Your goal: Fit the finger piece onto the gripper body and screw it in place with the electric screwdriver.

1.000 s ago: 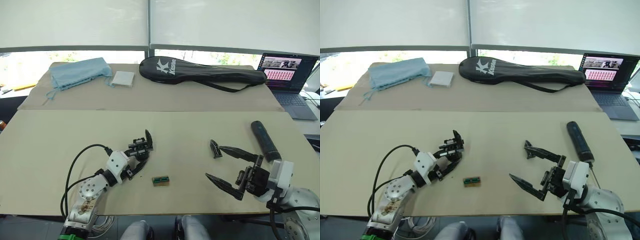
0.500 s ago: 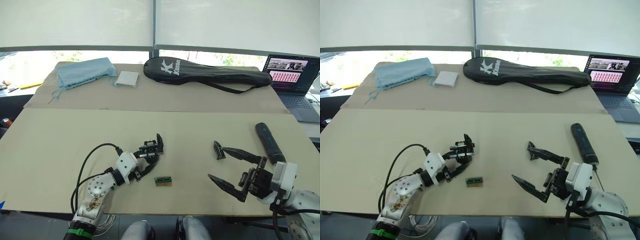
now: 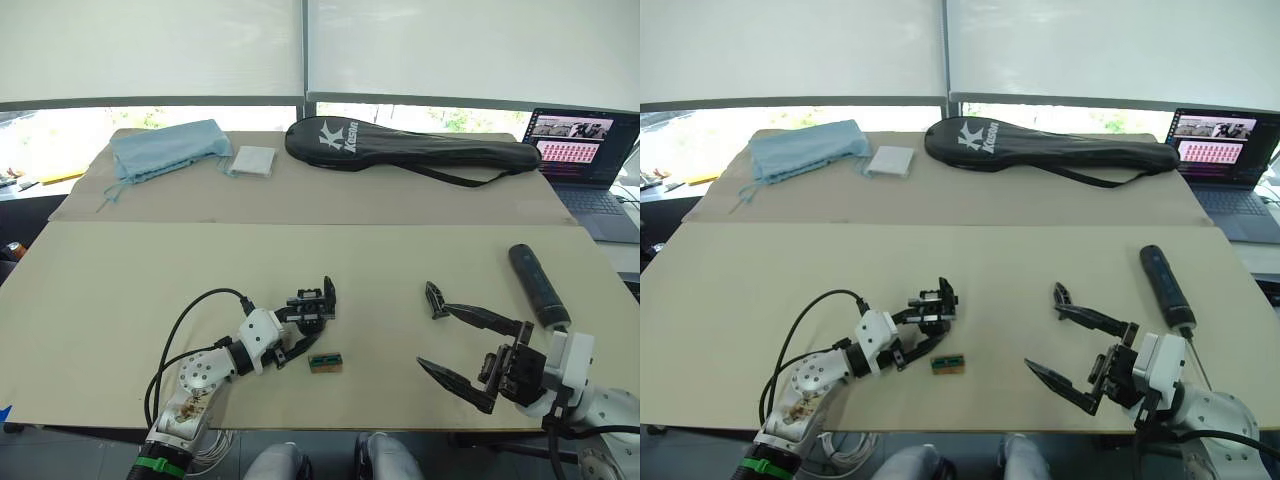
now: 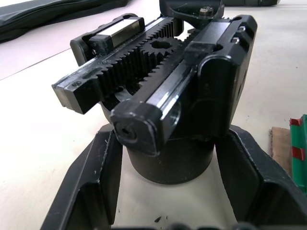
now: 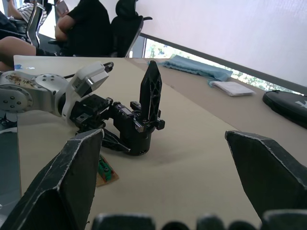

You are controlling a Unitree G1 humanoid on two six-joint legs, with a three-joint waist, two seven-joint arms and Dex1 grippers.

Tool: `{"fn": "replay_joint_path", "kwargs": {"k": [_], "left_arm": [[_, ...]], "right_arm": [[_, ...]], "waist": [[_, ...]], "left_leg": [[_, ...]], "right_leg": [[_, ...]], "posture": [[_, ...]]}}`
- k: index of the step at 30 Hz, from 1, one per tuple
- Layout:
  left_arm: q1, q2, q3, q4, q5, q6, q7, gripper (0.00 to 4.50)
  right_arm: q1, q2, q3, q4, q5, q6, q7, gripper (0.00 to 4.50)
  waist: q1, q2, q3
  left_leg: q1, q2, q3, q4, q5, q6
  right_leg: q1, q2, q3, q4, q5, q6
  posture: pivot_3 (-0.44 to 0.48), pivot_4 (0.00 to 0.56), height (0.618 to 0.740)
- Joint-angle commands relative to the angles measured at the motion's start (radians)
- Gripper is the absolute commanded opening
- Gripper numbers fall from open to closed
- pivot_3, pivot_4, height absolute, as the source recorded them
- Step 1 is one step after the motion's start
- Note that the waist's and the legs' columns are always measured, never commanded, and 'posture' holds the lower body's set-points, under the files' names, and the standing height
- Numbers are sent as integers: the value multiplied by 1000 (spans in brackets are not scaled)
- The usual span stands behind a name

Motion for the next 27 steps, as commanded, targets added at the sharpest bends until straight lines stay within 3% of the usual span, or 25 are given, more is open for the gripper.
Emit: {"fn": "replay_joint_path", "kwargs": {"k": [1,6,8,11,21,27], "left_arm": [[23,7,-6,13,0,27,-6,2351],[22,9,-6,3,-10,57,-9,2351],[24,12,-1,-1,-17,63,-12,3385],[36,24,13,0,-26,67,-15,4433],[33,100,74,11,-98,98,-85,4433],[-100,181,88,162,-185,97,-321,4433]], "right_arm": [[5,-11,-23,-37,24,-2,6,4500],[7,-14,-20,-39,25,1,6,4500],[7,-14,-20,-37,26,0,8,4500],[9,-14,-20,-35,26,0,8,4500],[14,-9,-3,-42,19,1,-4,4500],[22,-12,-5,-45,22,4,-4,4500]], "waist": [[0,1,0],[0,1,-1],[0,1,-1],[-1,1,-1],[-6,2,-1],[-6,2,-1]], "left_leg": [[0,0,0,0,0,0],[0,0,0,0,0,1],[0,0,0,0,0,1],[0,0,0,0,0,1],[0,1,0,0,0,1],[0,1,0,0,0,1]], "right_leg": [[0,0,0,0,0,0],[0,0,0,0,0,0],[0,0,0,0,0,0],[0,0,0,0,0,0],[0,0,1,0,0,0],[-1,1,0,0,0,0]], "posture": [[0,150,740],[0,150,740],[0,150,740],[0,150,740],[0,150,740],[0,150,740]]}}
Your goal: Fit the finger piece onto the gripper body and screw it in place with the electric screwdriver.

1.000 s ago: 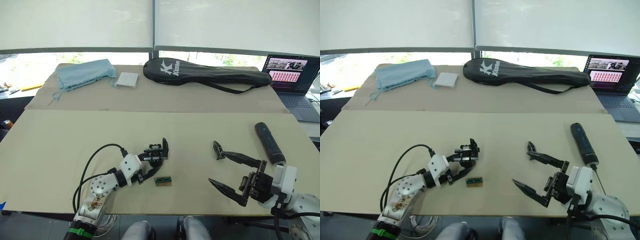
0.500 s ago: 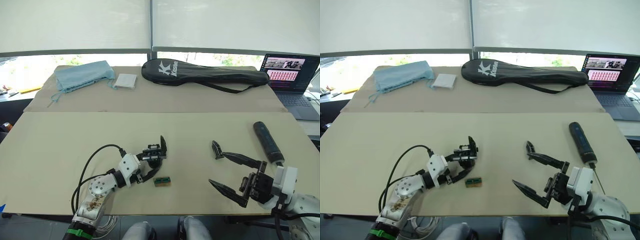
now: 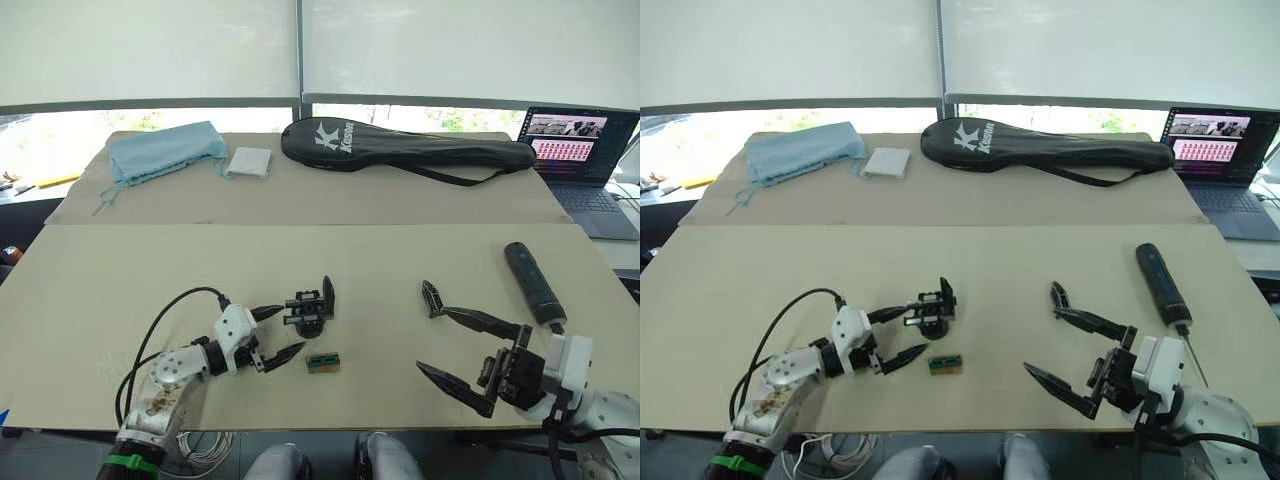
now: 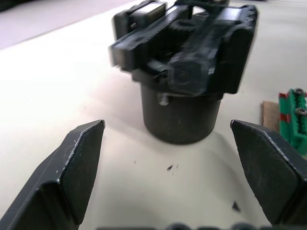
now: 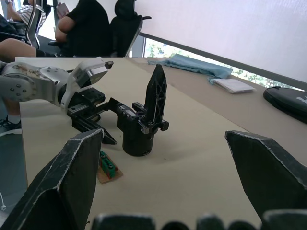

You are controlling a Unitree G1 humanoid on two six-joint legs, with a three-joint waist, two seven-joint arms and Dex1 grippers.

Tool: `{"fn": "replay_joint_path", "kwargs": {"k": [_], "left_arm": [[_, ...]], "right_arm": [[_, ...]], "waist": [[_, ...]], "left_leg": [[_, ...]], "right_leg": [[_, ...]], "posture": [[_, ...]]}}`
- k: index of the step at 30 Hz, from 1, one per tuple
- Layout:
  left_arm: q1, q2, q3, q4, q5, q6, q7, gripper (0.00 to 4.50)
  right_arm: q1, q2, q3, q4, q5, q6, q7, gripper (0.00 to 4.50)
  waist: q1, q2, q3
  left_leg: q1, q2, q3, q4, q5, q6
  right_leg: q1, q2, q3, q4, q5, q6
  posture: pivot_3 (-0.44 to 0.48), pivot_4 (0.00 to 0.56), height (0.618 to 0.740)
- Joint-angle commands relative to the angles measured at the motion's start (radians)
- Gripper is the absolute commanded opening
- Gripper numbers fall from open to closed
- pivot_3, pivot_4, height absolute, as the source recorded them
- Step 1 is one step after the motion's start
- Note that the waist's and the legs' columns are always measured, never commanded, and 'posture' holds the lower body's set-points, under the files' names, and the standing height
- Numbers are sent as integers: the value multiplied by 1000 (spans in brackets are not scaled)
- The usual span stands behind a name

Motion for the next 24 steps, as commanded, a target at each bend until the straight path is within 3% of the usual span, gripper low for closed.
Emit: {"fn": "replay_joint_path", "kwargs": {"k": [1,10,24], "left_arm": [[-87,48,6,126,-25,-6,-157,4433],[-334,1,-54,422,26,-97,-386,4433],[-442,-128,-80,575,80,-196,-468,4433]], "right_arm": [[5,-8,-14,-38,16,5,-1,4500],[28,-23,-33,-53,28,14,4,4500],[58,-36,-8,-140,34,61,-28,4500]], "waist": [[2,0,0],[8,-1,0],[12,-1,0]], "left_leg": [[0,0,0,0,0,0],[-1,-1,0,1,0,0],[-3,-1,0,7,-1,2]], "right_leg": [[0,0,0,0,0,0],[0,0,-1,-1,0,0],[1,-1,-1,-1,1,2]], "posture": [[0,150,740],[0,150,740],[0,150,740]]}}
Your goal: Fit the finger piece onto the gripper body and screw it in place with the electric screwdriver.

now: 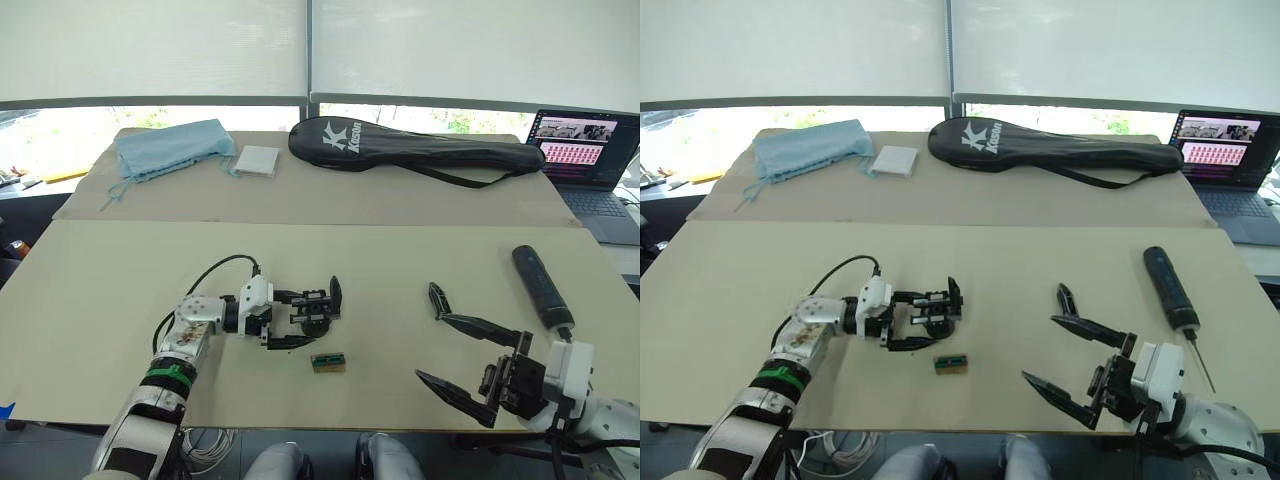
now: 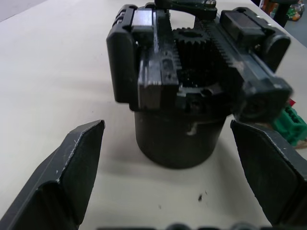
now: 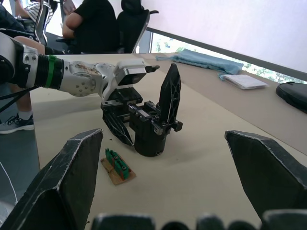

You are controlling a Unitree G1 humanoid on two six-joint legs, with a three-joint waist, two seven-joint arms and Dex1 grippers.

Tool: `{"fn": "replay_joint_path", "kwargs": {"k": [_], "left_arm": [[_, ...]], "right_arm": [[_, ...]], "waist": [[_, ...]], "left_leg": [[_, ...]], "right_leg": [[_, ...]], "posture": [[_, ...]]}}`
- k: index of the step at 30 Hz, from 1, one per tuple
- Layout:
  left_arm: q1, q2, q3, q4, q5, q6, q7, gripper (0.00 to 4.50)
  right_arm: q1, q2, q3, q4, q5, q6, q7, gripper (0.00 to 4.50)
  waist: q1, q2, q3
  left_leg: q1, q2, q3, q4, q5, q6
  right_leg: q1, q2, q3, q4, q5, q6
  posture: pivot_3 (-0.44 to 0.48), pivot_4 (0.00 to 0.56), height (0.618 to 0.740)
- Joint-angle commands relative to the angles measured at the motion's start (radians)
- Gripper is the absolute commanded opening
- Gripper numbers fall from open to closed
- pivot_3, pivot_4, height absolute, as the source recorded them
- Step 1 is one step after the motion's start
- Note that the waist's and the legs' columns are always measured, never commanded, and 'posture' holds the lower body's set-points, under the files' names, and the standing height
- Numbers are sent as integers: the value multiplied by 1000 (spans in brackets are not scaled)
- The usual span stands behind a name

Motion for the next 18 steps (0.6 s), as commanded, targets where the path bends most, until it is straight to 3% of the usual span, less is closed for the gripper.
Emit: {"fn": "replay_joint_path", "kwargs": {"k": [1,3,6,7,8,18], "left_arm": [[-7,-26,-20,31,19,-27,-25,4433],[-9,-38,-21,40,24,-35,-25,4212],[-6,-46,-23,47,31,-50,-31,3096],[-1,-47,-24,45,32,-56,-35,2511],[3,-47,-23,43,32,-58,-37,2267],[93,-51,61,-119,-26,-8,90,2282]], "right_arm": [[2,-18,2,-72,27,30,-8,4500],[-1,-19,3,-75,27,40,-9,4500],[-7,-21,-1,-76,27,51,-10,4500],[-8,-22,-6,-77,28,55,-10,4500],[-10,-24,-9,-76,29,59,-9,4500],[-8,-23,-9,-67,26,71,-9,4500]], "waist": [[0,0,0],[2,0,0],[4,0,0],[4,0,0],[4,0,0],[2,0,0]], "left_leg": [[0,0,0,0,0,0],[0,0,0,0,0,0],[0,0,0,1,-1,2],[0,0,0,1,-1,3],[0,0,0,1,-2,3],[0,0,0,1,-2,4]], "right_leg": [[0,0,0,0,0,0],[0,0,0,0,0,0],[0,-1,0,0,0,1],[1,-1,0,0,0,1],[1,-1,0,0,0,1],[0,-2,0,0,0,2]], "posture": [[0,150,740],[0,150,740],[0,150,740],[0,150,740],[0,150,740],[0,150,740]]}}
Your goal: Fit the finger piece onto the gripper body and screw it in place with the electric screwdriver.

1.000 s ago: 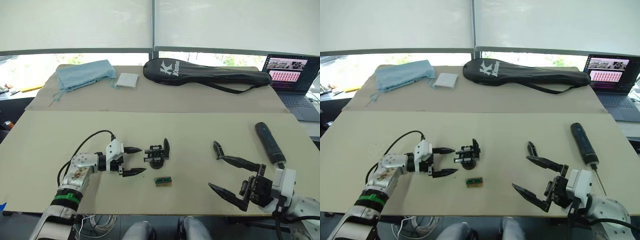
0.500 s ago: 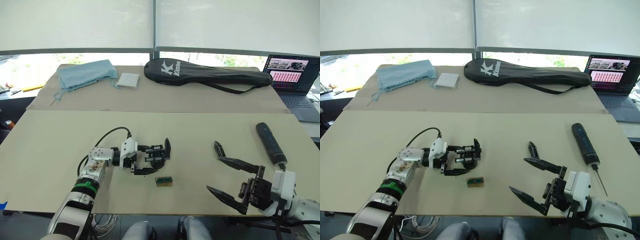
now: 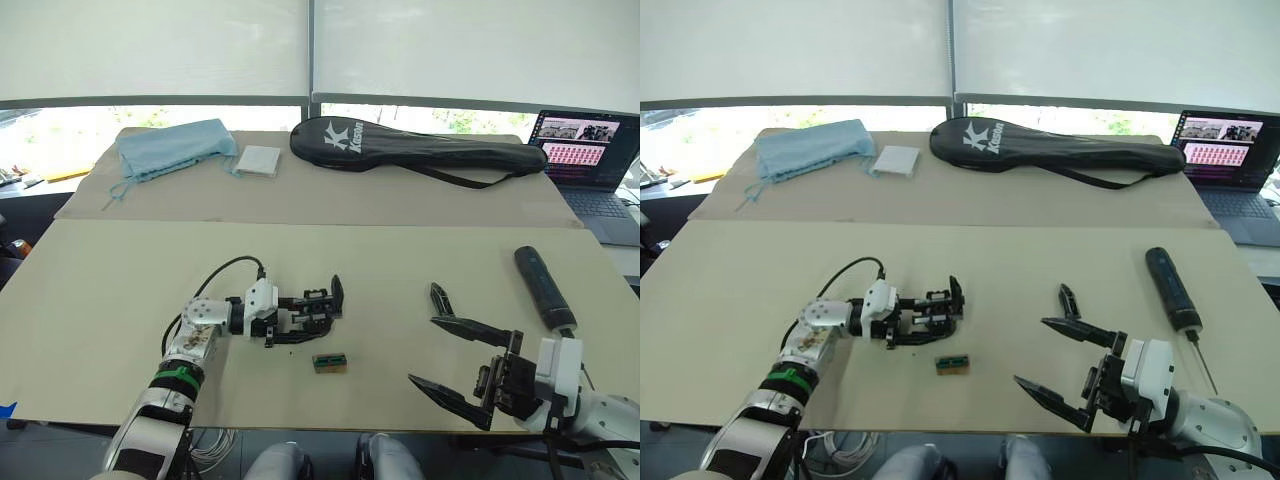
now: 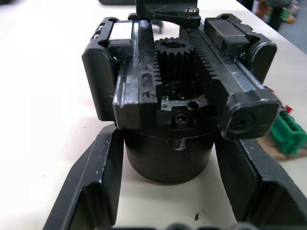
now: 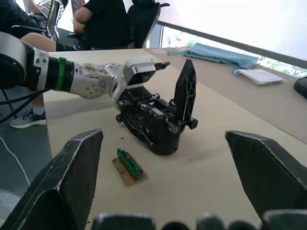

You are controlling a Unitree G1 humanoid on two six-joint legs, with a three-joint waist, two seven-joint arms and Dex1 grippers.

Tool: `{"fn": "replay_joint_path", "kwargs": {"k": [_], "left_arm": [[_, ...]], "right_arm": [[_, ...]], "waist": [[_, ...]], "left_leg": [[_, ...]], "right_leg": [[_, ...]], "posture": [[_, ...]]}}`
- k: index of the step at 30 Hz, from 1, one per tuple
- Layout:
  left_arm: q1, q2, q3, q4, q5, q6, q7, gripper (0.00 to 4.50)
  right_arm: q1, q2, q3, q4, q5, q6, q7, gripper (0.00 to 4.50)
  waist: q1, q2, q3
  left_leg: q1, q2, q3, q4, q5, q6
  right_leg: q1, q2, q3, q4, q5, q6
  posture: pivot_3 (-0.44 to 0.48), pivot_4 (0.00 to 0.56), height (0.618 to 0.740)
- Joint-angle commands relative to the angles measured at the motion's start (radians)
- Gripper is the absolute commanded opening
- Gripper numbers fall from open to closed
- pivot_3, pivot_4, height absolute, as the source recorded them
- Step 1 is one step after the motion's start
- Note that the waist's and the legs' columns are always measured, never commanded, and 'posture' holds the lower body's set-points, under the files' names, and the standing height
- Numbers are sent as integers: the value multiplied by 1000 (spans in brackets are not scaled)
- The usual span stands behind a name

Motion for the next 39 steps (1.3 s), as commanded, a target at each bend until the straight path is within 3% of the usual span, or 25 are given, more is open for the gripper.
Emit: {"fn": "replay_joint_path", "kwargs": {"k": [1,9,15,21,27,31,32,39], "left_arm": [[62,5,27,-124,-21,63,82,2282],[215,9,47,-485,12,327,383,2282],[298,-37,48,-562,104,295,604,2282],[339,-83,21,-561,128,308,693,2282],[365,-78,-3,-598,122,346,696,2282],[380,-61,-2,-609,100,360,672,4221],[379,-56,2,-608,97,359,671,4445],[344,10,49,-577,6,399,573,4445]], "right_arm": [[0,1,-14,-27,22,0,-3,4500],[5,8,-7,-17,19,-7,6,4500],[1,11,-4,-7,20,-8,15,4500],[-13,8,-4,3,22,-5,23,4500],[-20,6,-7,7,23,-2,25,4500],[-27,5,-12,5,24,2,18,4500],[-25,6,-12,4,23,2,19,4500],[-20,7,-10,0,23,2,16,4500]], "waist": [[-3,0,0],[-8,-1,1],[-6,-1,1],[-2,-1,1],[0,-1,1],[-3,-1,1],[-4,-1,1],[-9,-1,1]], "left_leg": [[0,0,0,0,0,0],[0,0,0,-1,0,0],[0,0,0,-1,0,0],[0,0,0,-1,0,0],[0,0,0,-1,0,0],[0,0,0,-1,0,0],[0,0,0,-1,0,0],[0,0,0,-1,0,0]], "right_leg": [[0,0,0,0,0,0],[-1,0,1,0,0,0],[-1,0,1,0,0,0],[0,0,1,0,0,0],[0,0,1,0,0,0],[-1,0,1,0,0,1],[-1,0,1,0,0,1],[-1,0,1,0,0,0]], "posture": [[0,150,740],[0,150,740],[0,150,740],[0,150,740],[0,150,740],[0,150,740],[0,150,740],[0,150,740]]}}
